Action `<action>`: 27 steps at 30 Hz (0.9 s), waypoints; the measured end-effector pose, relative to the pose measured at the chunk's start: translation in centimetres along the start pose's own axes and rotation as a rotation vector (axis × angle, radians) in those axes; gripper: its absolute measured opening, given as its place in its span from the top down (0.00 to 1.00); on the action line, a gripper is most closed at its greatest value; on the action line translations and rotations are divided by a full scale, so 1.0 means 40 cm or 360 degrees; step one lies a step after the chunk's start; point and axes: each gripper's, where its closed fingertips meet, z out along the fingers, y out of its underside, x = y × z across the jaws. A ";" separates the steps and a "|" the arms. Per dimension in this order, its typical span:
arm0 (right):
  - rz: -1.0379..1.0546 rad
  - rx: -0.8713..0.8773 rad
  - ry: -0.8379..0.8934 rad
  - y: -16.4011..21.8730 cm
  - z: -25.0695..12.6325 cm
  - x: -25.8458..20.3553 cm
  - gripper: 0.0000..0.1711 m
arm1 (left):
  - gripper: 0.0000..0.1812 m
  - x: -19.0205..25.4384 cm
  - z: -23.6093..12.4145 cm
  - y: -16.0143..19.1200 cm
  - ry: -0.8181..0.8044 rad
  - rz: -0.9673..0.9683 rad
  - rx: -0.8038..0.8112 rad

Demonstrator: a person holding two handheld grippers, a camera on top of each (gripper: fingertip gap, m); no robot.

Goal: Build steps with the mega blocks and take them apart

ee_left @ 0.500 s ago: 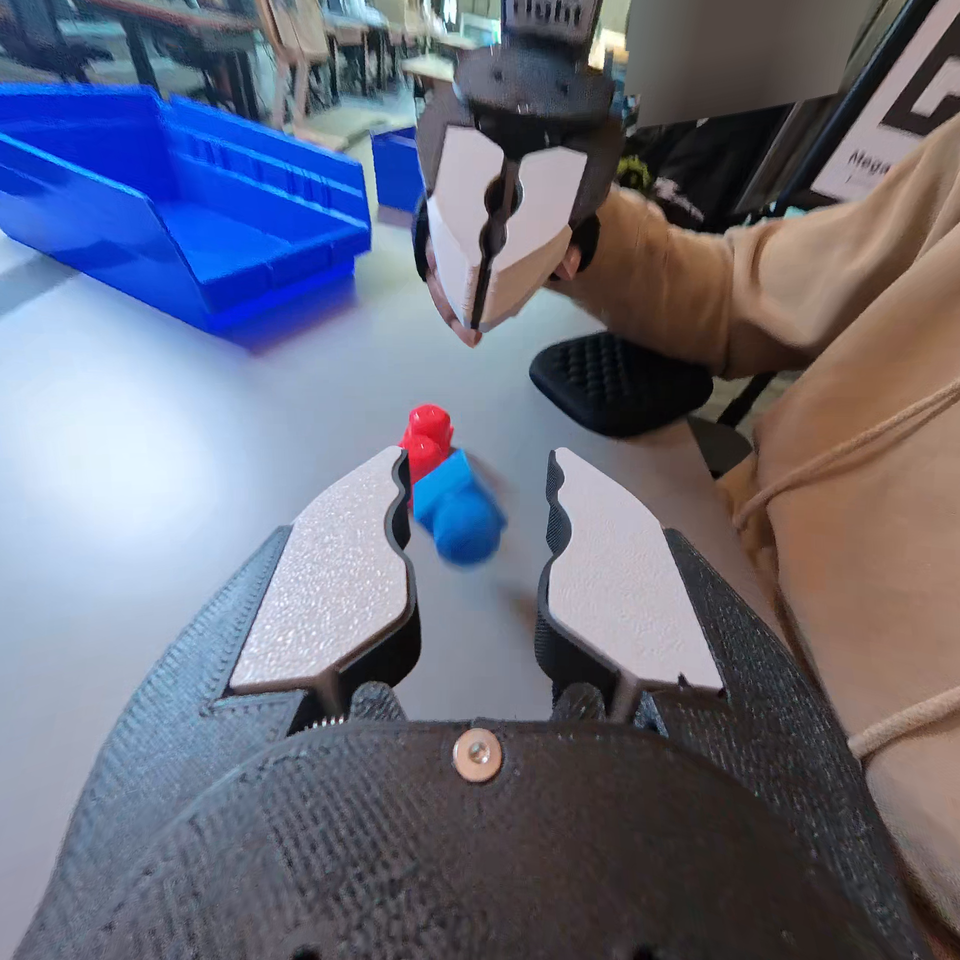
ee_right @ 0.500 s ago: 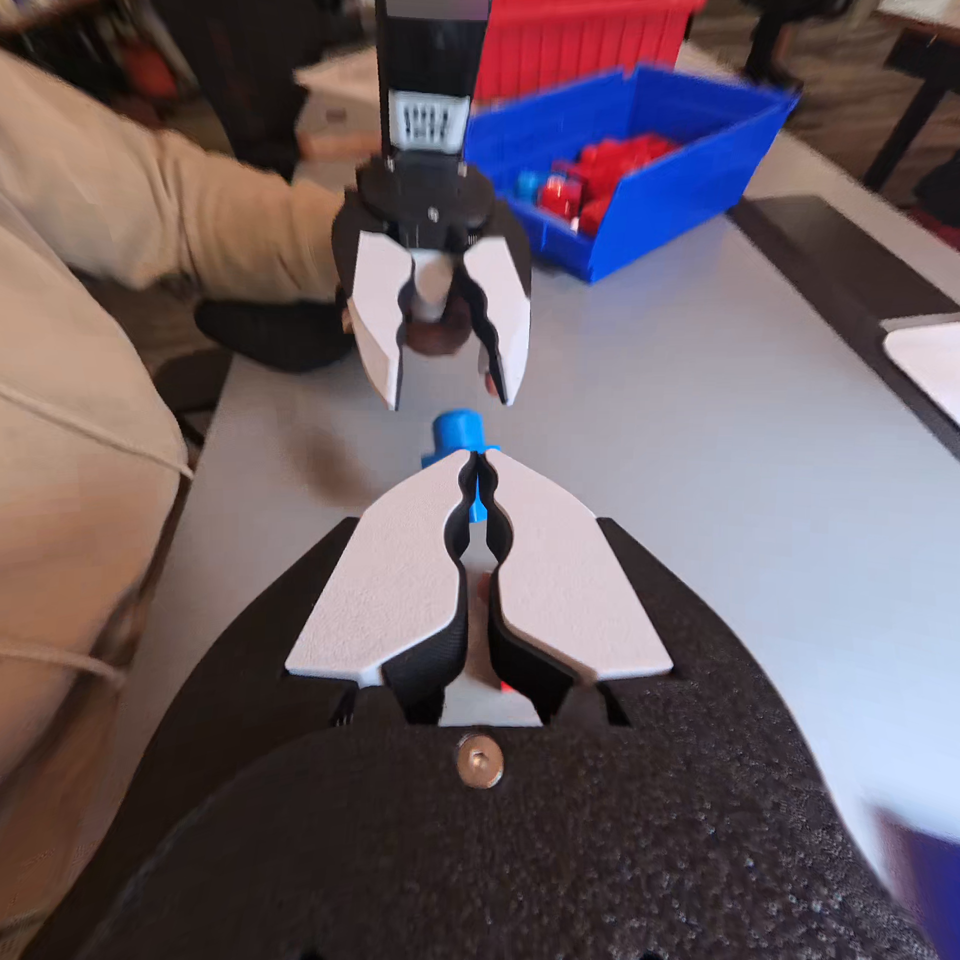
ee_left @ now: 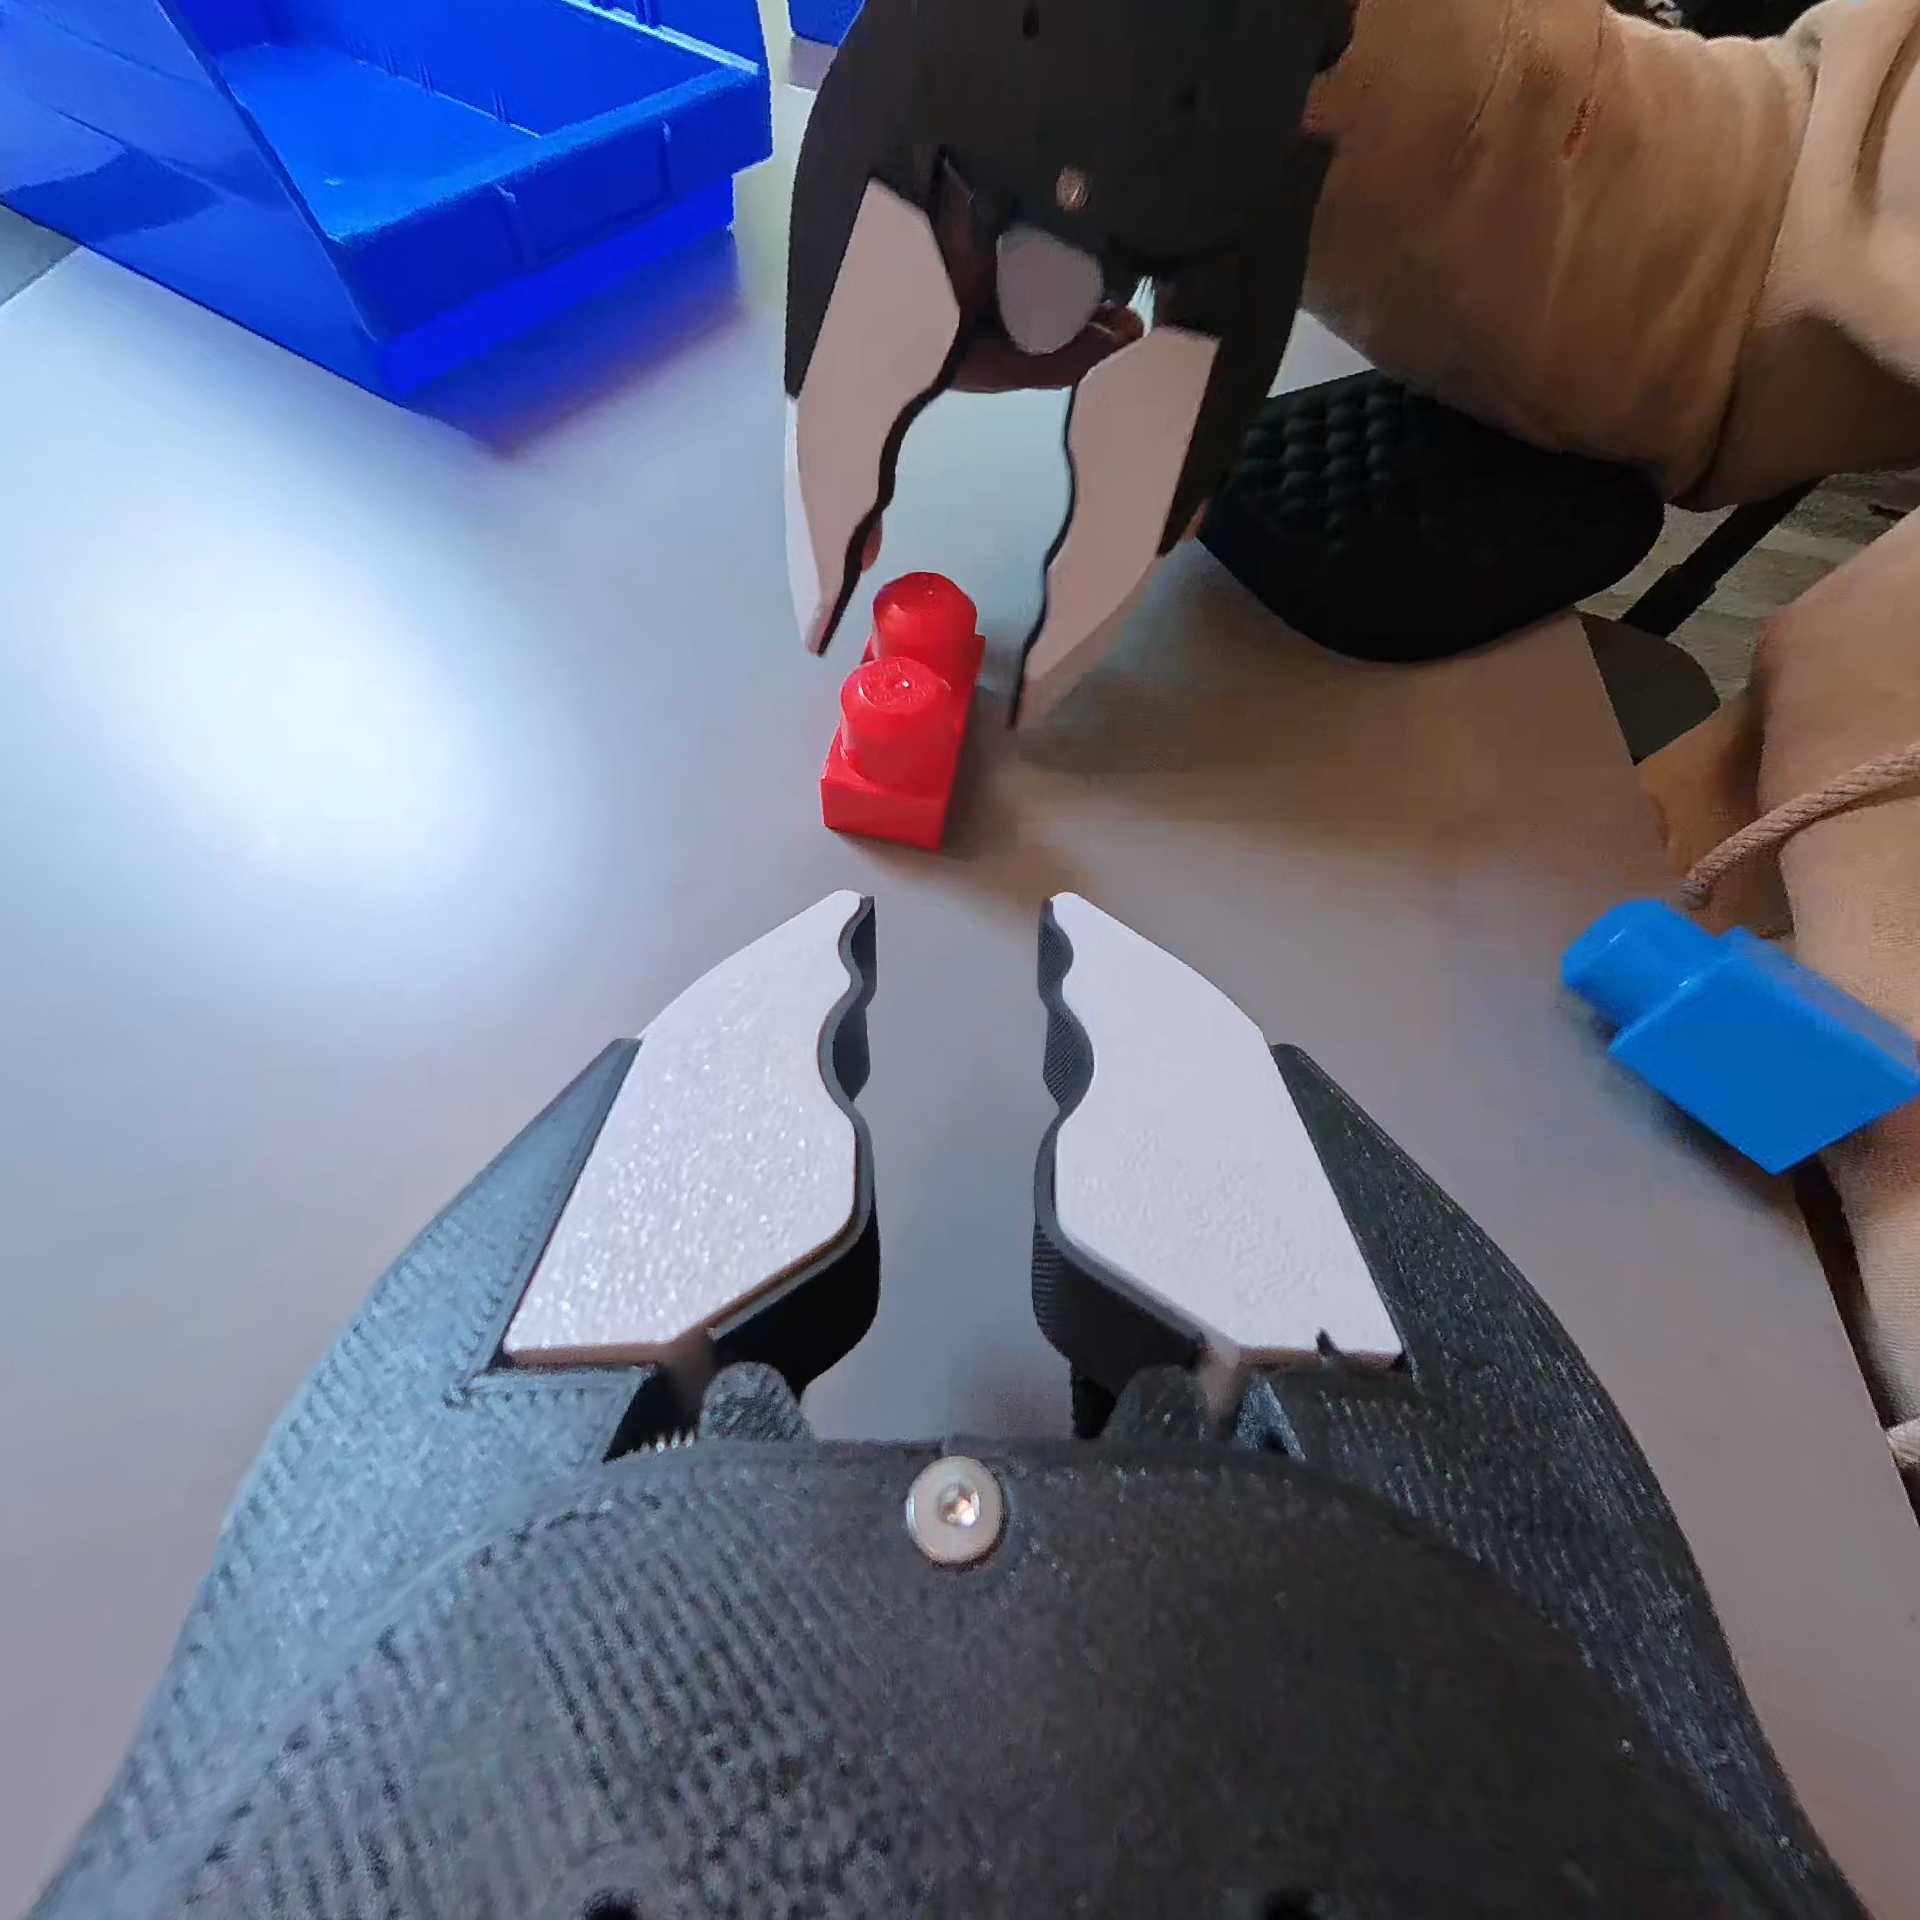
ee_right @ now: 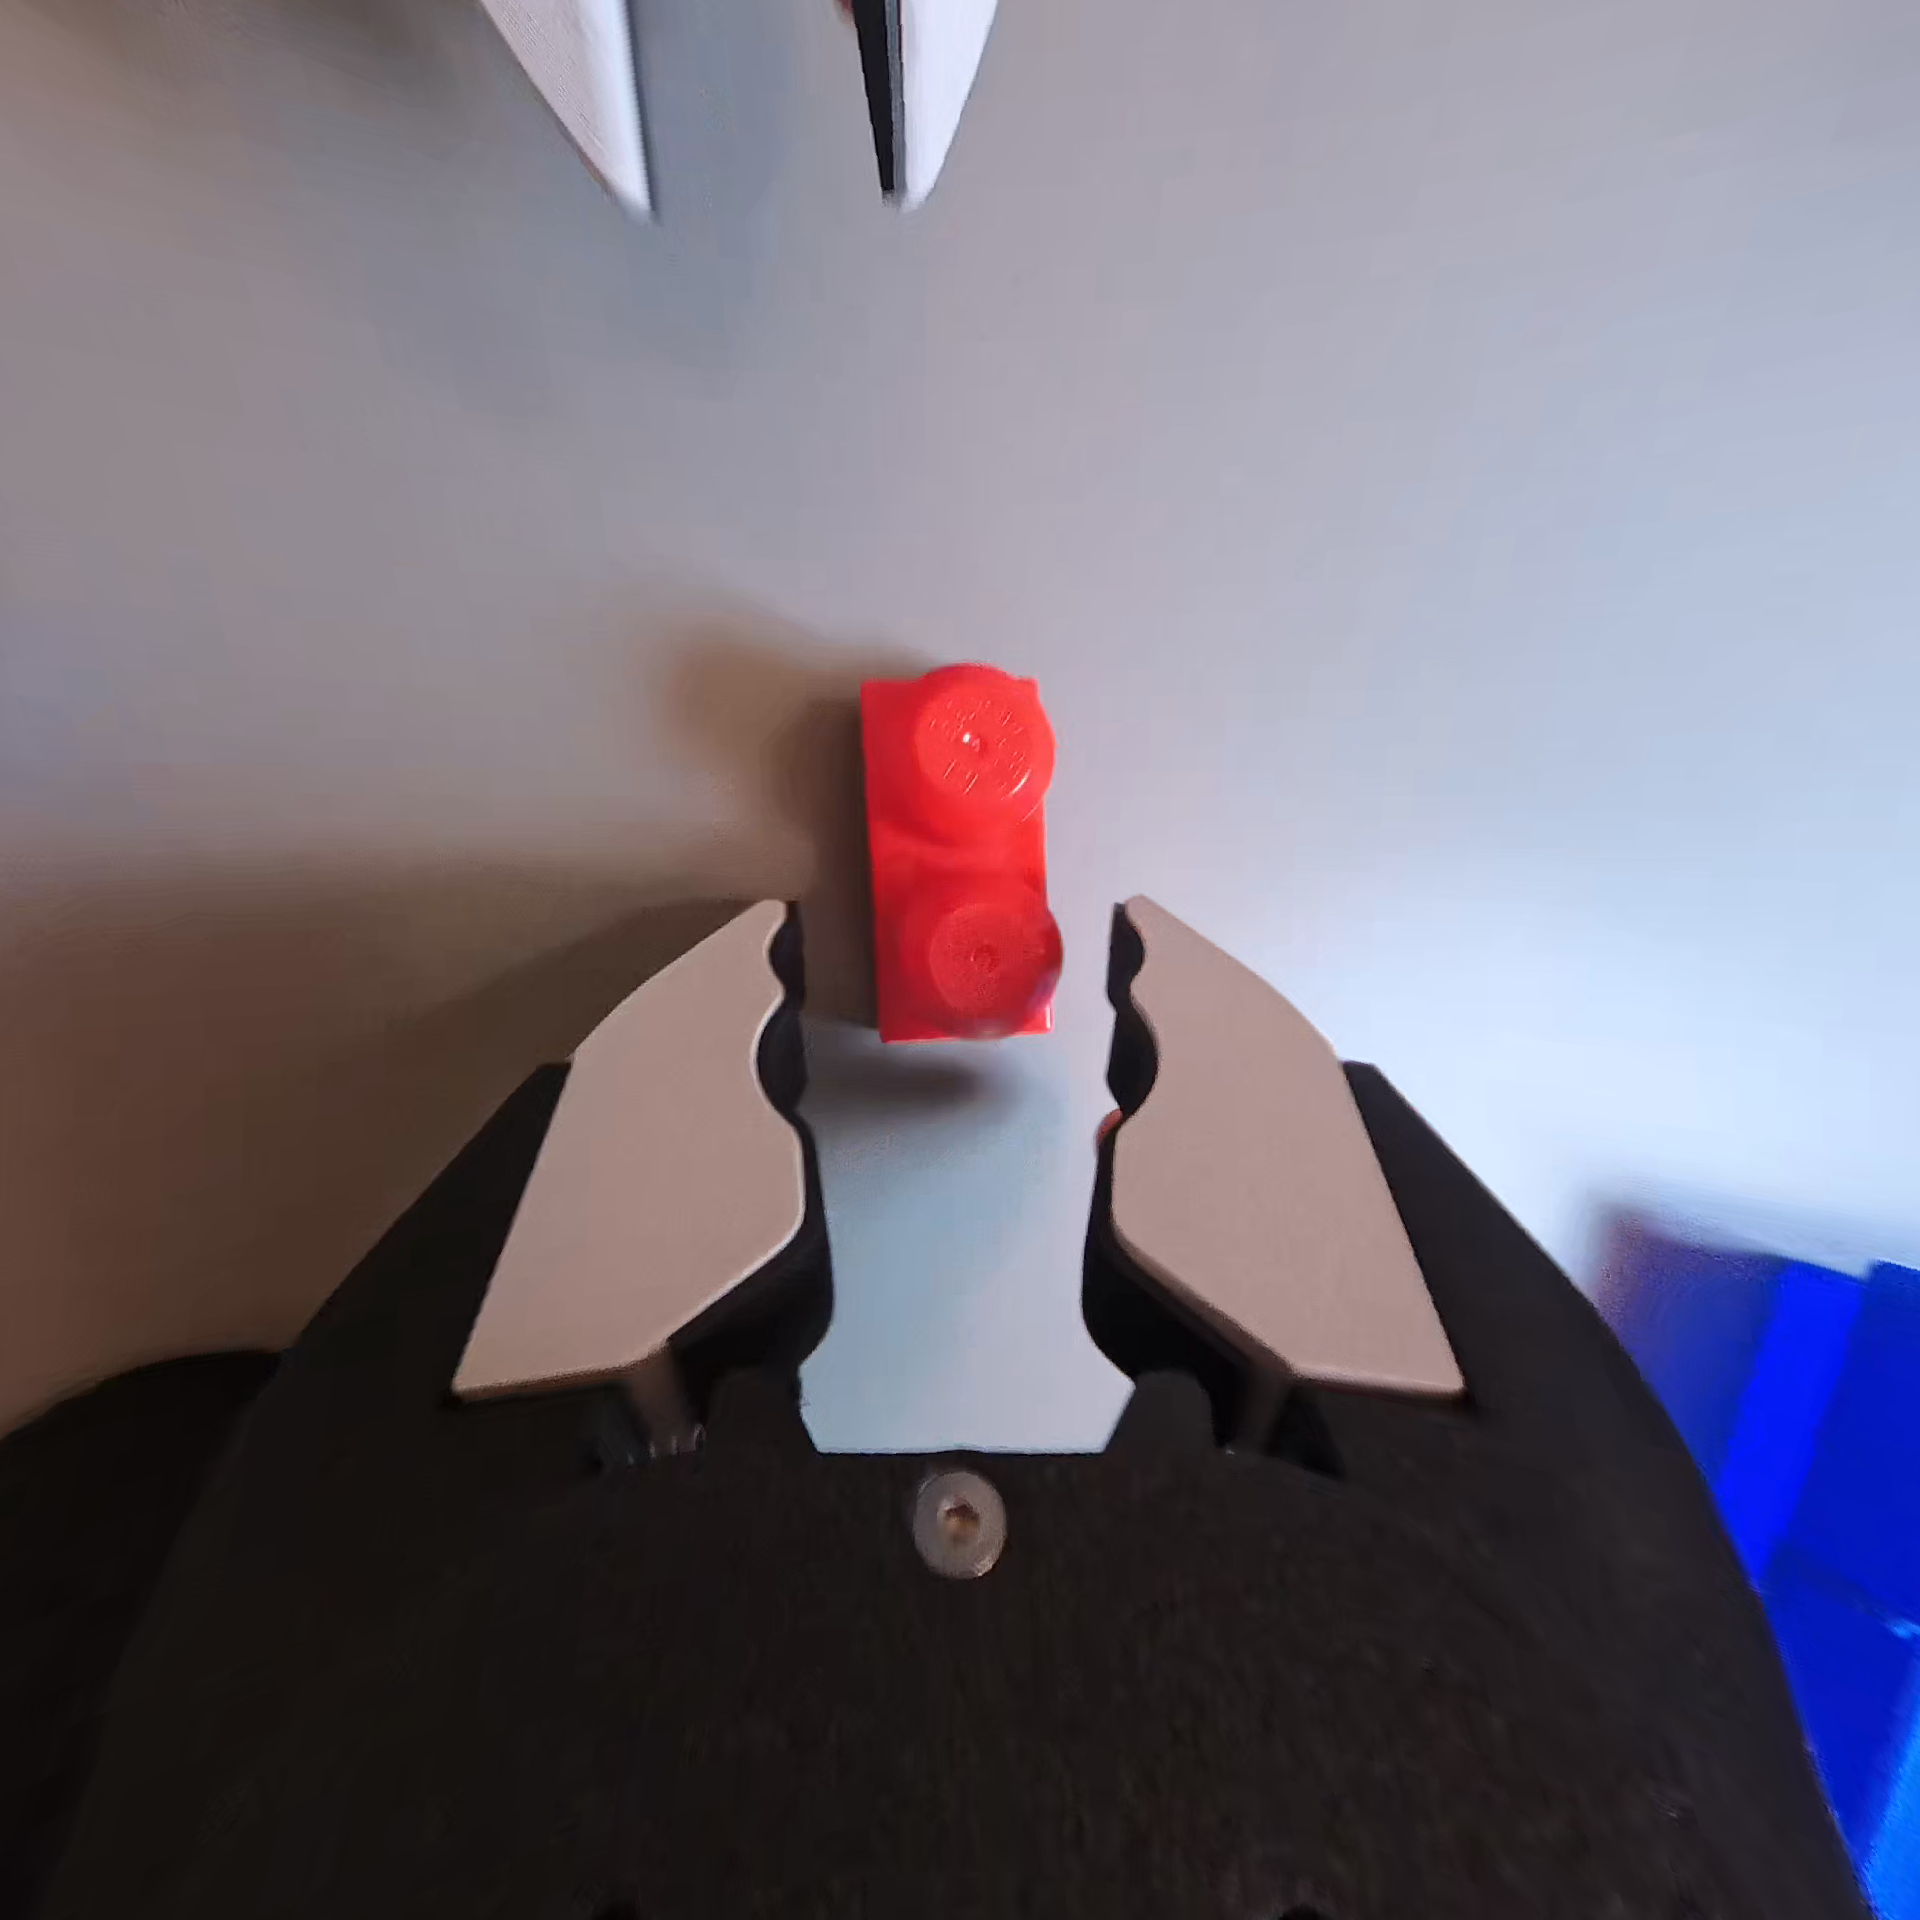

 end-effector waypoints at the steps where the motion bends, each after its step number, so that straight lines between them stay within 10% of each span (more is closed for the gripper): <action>1: -0.0017 -0.0050 0.0010 0.011 0.018 0.001 0.78 | 0.82 0.003 0.005 0.004 0.0008 0.0001 -0.0010; 12: 0.0359 0.1335 -0.0350 -0.292 -0.143 -0.035 0.80 | 0.73 0.040 -0.043 -0.143 0.0142 -0.0181 0.0635; 23: 0.0372 0.1476 -0.0323 -0.329 -0.138 -0.050 0.80 | 0.80 0.040 -0.089 -0.178 0.0140 -0.0160 0.0767; 27: 0.0170 0.1108 -0.0217 -0.277 -0.087 -0.059 0.75 | 0.81 0.027 -0.116 -0.178 0.0107 -0.0095 0.0722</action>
